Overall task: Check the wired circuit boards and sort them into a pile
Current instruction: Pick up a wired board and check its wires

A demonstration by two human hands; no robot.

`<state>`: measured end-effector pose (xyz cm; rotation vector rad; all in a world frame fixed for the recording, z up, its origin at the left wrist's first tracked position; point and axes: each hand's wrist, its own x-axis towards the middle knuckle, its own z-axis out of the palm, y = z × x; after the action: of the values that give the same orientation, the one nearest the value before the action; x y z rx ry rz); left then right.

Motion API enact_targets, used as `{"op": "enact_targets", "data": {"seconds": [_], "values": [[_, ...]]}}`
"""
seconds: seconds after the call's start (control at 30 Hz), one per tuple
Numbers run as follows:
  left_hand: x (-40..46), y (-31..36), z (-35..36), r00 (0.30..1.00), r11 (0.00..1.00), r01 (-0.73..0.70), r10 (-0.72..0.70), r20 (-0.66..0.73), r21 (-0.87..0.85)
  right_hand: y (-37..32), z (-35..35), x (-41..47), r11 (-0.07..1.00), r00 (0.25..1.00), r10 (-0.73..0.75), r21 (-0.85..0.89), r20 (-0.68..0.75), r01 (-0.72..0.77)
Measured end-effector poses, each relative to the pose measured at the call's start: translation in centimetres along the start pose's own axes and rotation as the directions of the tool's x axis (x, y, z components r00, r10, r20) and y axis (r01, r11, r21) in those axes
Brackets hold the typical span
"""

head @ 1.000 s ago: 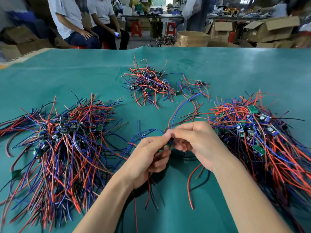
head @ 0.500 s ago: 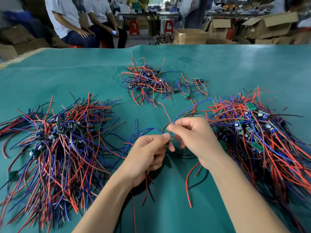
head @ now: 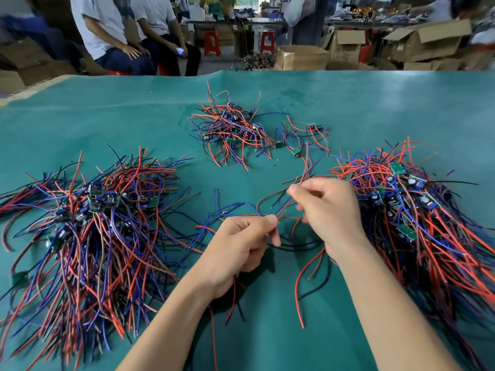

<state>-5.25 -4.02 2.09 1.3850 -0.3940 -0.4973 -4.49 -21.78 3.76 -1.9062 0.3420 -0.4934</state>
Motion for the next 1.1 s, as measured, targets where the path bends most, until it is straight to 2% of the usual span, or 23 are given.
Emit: {"op": "enact_targets", "data": {"seconds": [0.13, 0.2, 0.27, 0.33, 0.4, 0.47, 0.5, 0.53, 0.57, 0.63, 0.67, 0.7, 0.73, 0.83, 0.9, 0.97, 1.1], "values": [[-0.3, 0.3, 0.1, 0.996, 0.999, 0.036, -0.033, 0.083, -0.028, 0.2, -1.3, 0.8, 0.972, 0.963, -0.184, -0.183, -0.196, 0.148], [-0.3, 0.5, 0.0, 0.991, 0.996, 0.054, -0.045, 0.125, -0.070, 0.2, -1.5, 0.8, 0.939, 0.909, -0.304, -0.254, -0.287, 0.233], [-0.3, 0.6, -0.1, 0.984, 0.991, 0.082, -0.063, 0.169, -0.107, 0.3, -1.7, 1.1, 0.929, 0.865, -0.346, -0.261, -0.363, 0.261], [-0.4, 0.6, -0.2, 0.973, 0.987, 0.114, -0.087, 0.215, -0.117, 0.6, -2.0, 1.5, 0.957, 0.863, -0.275, -0.207, -0.423, 0.204], [-0.6, 0.5, -0.4, 0.966, 0.983, 0.124, -0.089, 0.245, -0.135, 1.1, -2.5, 2.1, 0.984, 0.830, -0.179, -0.107, -0.529, 0.144], [-0.5, 0.5, -0.8, 0.976, 0.976, 0.100, -0.059, 0.207, -0.192, 0.9, -3.2, 2.3, 0.992, 0.771, -0.047, 0.059, -0.636, 0.109], [-0.3, 0.5, -0.9, 0.988, 0.972, 0.075, -0.043, 0.148, -0.224, 0.7, -3.2, 2.0, 0.991, 0.758, -0.020, 0.085, -0.652, 0.099], [0.0, 0.4, -1.1, 0.997, 0.966, 0.049, -0.032, 0.070, -0.254, 0.4, -2.7, 1.6, 0.994, 0.780, -0.018, 0.075, -0.626, 0.083], [0.2, 0.3, -1.2, 1.000, 0.958, 0.024, -0.027, -0.005, -0.286, 0.1, -1.9, 1.0, 0.996, 0.836, -0.043, 0.043, -0.547, 0.079], [0.6, -0.1, -1.1, 0.997, 0.936, -0.009, -0.019, -0.075, -0.351, -0.5, 0.5, -0.4, 0.995, 0.972, -0.101, -0.036, -0.210, 0.095], [0.7, -0.1, -1.1, 0.997, 0.929, -0.015, -0.014, -0.076, -0.371, -1.0, 1.6, -1.4, 0.991, 0.993, -0.121, -0.065, -0.002, 0.120], [0.7, -0.2, -1.2, 0.997, 0.930, -0.017, -0.011, -0.073, -0.367, -1.2, 2.4, -2.2, 0.984, 0.977, -0.146, -0.084, 0.156, 0.160], [0.7, -0.1, -1.4, 0.997, 0.942, -0.019, -0.007, -0.074, -0.336, -1.1, 2.9, -2.5, 0.975, 0.957, -0.174, -0.096, 0.232, 0.200], [0.7, -0.2, -1.7, 0.992, 0.984, -0.060, 0.040, -0.123, -0.168, -0.9, 2.6, -2.4, 0.980, 0.952, -0.177, -0.044, 0.251, 0.194], [0.8, -0.4, -1.3, 0.987, 0.992, -0.095, 0.083, -0.137, -0.084, -1.0, 2.3, -2.4, 0.984, 0.938, -0.175, 0.086, 0.300, 0.156], [0.7, -0.5, -1.1, 0.988, 0.992, -0.102, 0.093, -0.120, -0.077, -1.2, 2.1, -2.3, 0.970, 0.921, -0.186, 0.214, 0.341, 0.117], [0.5, -0.5, -1.2, 0.997, 0.988, -0.049, 0.040, -0.062, -0.146, -1.4, 1.8, -2.3, 0.964, 0.952, -0.177, 0.238, 0.250, 0.117]]}}
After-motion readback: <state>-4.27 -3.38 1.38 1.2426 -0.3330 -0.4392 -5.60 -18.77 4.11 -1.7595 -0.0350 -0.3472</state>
